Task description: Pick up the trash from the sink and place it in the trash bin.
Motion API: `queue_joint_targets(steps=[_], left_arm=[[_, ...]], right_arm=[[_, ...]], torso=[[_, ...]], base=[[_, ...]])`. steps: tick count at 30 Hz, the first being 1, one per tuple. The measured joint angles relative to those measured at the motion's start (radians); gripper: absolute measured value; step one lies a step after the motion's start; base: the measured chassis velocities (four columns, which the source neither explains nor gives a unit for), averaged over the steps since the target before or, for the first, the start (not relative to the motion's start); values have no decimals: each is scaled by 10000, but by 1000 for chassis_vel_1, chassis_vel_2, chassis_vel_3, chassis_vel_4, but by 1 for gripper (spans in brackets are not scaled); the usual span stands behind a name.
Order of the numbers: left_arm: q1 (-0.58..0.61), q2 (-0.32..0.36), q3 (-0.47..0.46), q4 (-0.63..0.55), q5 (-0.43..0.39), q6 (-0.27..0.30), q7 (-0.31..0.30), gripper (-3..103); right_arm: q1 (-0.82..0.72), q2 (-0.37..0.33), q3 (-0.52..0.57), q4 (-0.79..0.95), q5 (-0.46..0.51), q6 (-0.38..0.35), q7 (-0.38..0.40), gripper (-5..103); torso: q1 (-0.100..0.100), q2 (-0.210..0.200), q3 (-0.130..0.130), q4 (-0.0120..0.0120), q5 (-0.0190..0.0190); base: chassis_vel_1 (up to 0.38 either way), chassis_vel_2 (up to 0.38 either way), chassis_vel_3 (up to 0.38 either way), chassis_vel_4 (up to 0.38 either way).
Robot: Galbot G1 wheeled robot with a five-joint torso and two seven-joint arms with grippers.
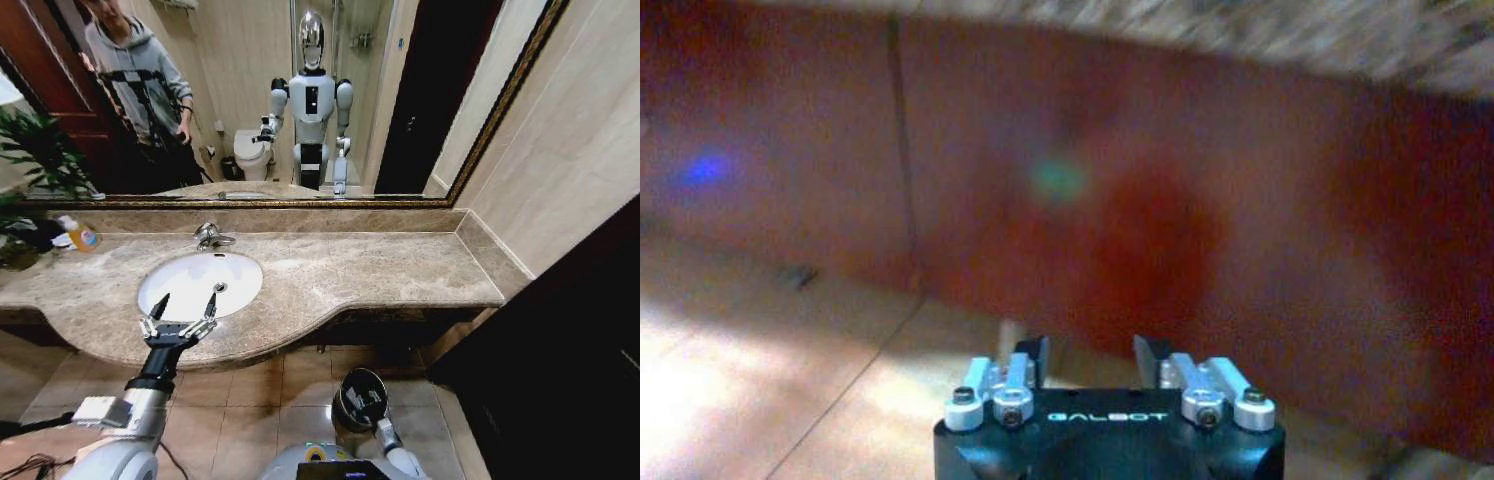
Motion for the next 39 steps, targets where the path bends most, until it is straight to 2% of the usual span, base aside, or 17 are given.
queue_joint_targets(steps=[1,2,3,5,6,7,8,9,10,14,15,18,19,22,26,30,39], left_arm=[[0,0,0,0,0,0,0,100],[0,0,0,0,0,0,2,100],[0,0,0,0,0,0,2,100],[0,0,0,0,0,0,-1,100],[0,0,0,0,0,0,-1,100],[0,0,0,0,0,0,0,100],[0,0,0,0,0,0,-1,100],[0,0,0,-1,0,0,0,100],[0,0,0,-1,0,0,0,100],[0,0,0,0,0,0,0,100],[0,0,0,0,0,0,0,100],[-1,0,0,0,0,0,0,100],[-1,0,0,0,0,0,0,100],[0,0,0,0,0,0,0,100],[0,0,0,0,0,0,0,100],[0,0,0,0,0,0,0,100],[0,0,0,0,0,0,0,100]], right_arm=[[-46,-20,6,88,62,15,10,46],[-596,-240,134,1049,610,128,145,57],[-596,-240,134,1049,610,128,145,57],[-1712,-645,627,2956,1603,125,512,68],[-1712,-645,627,2956,1603,125,512,68],[-2274,-788,949,3839,1946,32,720,68],[-2655,-846,1211,4451,2148,-47,800,73],[-3202,-851,1634,5450,2472,-240,842,79],[-3202,-851,1634,5450,2472,-240,842,79],[-3997,-681,3053,8523,3526,-1205,739,98],[-3997,-681,3053,8523,3526,-1205,739,98],[-3812,-813,3502,10427,3979,-2381,344,100],[-3812,-813,3502,10427,3979,-2381,344,100],[-3651,-924,3280,11834,4030,-3342,-187,100],[-3707,-802,3041,12751,4091,-3974,-607,100],[-3565,-693,2963,13017,4062,-4244,-949,100],[-3045,-554,2887,12750,3727,-4340,-507,100]], torso=[[0,0,0,0,0],[0,0,-1,1,2],[0,0,-1,1,2],[-1,1,-1,0,1],[-1,1,-1,0,1],[-2,1,-2,1,0],[-2,1,-1,-2,-1],[-1,1,-1,-3,-2],[-1,1,-1,-3,-2],[-3,1,-2,-3,-1],[-3,1,-2,-3,-1],[-1,1,-1,-1,-3],[-1,1,-1,-1,-3],[0,0,0,2,-1],[-1,1,-1,0,-3],[-1,1,-1,-1,-3],[0,0,0,0,-2]], base=[[0,0,0,0],[0,0,0,0],[0,0,0,0],[0,0,0,0],[0,0,0,0],[0,0,0,0],[0,0,0,0],[0,0,0,0],[0,0,0,0],[0,0,0,0],[0,0,0,0],[0,0,0,0],[0,0,0,0],[0,0,0,0],[0,0,0,0],[0,0,0,0],[0,0,0,0]])
